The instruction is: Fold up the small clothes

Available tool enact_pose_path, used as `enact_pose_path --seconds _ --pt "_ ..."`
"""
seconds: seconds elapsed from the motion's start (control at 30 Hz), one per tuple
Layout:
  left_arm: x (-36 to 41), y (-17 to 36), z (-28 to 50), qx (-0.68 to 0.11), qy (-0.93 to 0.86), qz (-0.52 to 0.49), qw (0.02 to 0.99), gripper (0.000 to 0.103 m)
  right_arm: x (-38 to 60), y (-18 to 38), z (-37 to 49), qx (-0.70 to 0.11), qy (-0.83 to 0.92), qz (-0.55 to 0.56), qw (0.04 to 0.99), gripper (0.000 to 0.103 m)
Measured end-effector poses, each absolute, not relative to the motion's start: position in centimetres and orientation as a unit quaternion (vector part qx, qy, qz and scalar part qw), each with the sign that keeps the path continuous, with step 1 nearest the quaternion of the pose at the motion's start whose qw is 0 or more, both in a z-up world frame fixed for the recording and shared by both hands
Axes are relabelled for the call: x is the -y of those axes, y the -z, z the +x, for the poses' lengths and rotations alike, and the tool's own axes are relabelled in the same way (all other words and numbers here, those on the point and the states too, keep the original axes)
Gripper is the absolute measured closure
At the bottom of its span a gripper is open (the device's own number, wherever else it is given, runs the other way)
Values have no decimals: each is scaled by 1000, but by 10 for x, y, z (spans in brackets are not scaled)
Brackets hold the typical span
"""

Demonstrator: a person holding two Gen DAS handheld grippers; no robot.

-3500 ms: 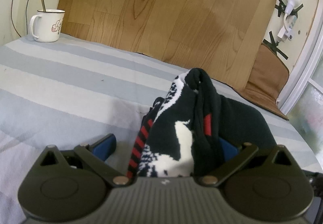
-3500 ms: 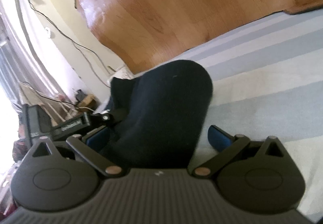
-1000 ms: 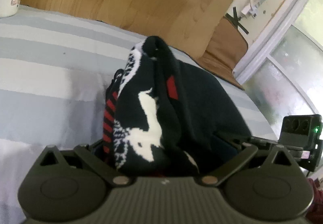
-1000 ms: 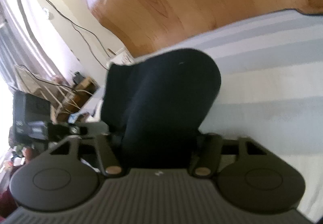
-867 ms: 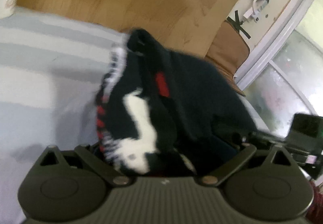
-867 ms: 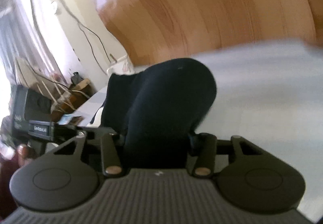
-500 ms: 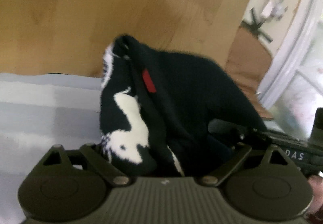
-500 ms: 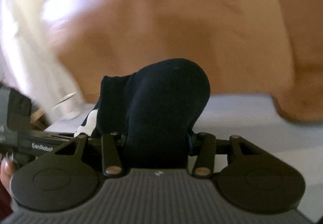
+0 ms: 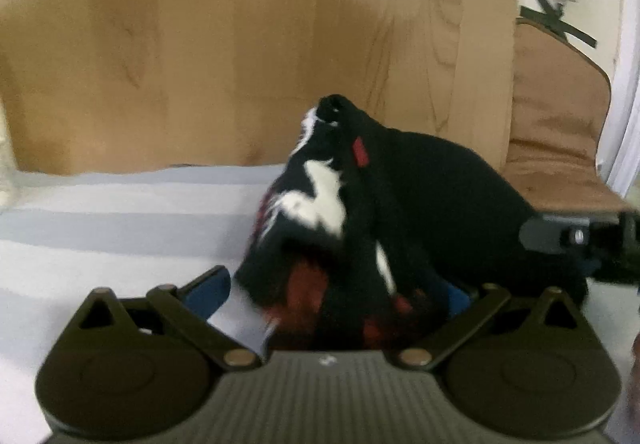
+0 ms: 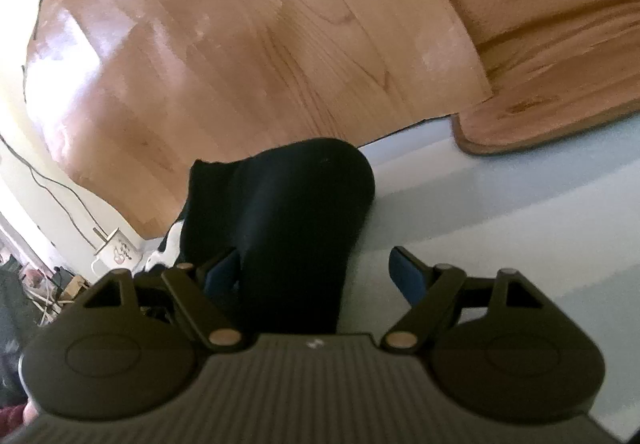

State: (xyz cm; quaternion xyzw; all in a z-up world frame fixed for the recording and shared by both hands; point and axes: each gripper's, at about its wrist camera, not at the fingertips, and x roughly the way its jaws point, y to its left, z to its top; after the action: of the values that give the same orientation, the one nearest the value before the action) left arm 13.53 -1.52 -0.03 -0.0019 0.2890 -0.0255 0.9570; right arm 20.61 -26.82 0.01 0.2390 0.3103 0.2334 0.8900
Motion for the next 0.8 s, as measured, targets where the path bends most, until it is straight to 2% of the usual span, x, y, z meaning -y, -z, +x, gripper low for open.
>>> enact_pose_path --seconds 0.07,0.27,0.5,0.8 --pt "17 1 103 -269 13 18 963 0 263 -1 189 -307 -227 236 893 19" --pt "21 7 48 -286 -18 84 954 0 266 -5 129 -289 -212 224 906 18" --pt "35 12 18 -296 -32 133 945 0 252 -4 66 -269 -175 183 929 17" --pt "26 11 4 -299 -27 102 948 0 237 -3 39 -265 -165 139 940 16"
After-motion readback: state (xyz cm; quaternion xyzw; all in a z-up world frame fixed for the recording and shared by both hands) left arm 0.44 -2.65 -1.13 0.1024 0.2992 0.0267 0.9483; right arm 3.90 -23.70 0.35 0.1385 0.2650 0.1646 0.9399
